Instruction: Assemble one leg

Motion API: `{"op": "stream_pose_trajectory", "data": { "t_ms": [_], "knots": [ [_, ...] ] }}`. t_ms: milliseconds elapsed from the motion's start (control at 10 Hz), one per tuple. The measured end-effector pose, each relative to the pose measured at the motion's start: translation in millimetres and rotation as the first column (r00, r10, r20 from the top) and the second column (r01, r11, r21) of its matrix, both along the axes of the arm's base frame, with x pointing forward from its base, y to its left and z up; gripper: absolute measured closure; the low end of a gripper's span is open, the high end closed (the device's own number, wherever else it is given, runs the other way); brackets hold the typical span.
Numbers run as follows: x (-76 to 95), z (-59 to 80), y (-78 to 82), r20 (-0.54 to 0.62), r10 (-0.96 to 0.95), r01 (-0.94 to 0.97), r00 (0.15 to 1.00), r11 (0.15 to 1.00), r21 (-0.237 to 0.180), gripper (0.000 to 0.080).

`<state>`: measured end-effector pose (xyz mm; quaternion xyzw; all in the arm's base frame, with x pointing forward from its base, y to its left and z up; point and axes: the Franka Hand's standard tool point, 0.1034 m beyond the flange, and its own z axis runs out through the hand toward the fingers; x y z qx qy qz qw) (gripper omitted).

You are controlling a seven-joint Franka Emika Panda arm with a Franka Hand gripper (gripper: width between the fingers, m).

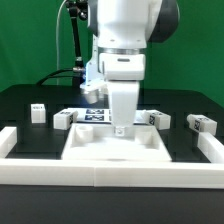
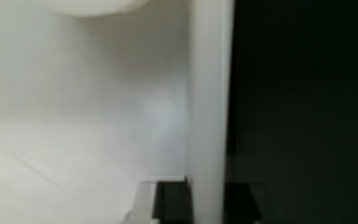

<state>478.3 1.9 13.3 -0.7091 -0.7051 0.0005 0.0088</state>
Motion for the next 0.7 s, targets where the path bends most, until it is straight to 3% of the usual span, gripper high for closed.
{"op": "stream_pose_trajectory", "data": {
  "t_ms": [400,700],
  "knots": [
    [-2.0,-1.0,2.0,-0.003,-0.008,0.008,1.000,1.000,0.001,0.0739],
    [-0.5,-2.2,45.6,-0.001,-0.027,0.027,1.000,0.999,0.022,0.0738]
  ]
}}
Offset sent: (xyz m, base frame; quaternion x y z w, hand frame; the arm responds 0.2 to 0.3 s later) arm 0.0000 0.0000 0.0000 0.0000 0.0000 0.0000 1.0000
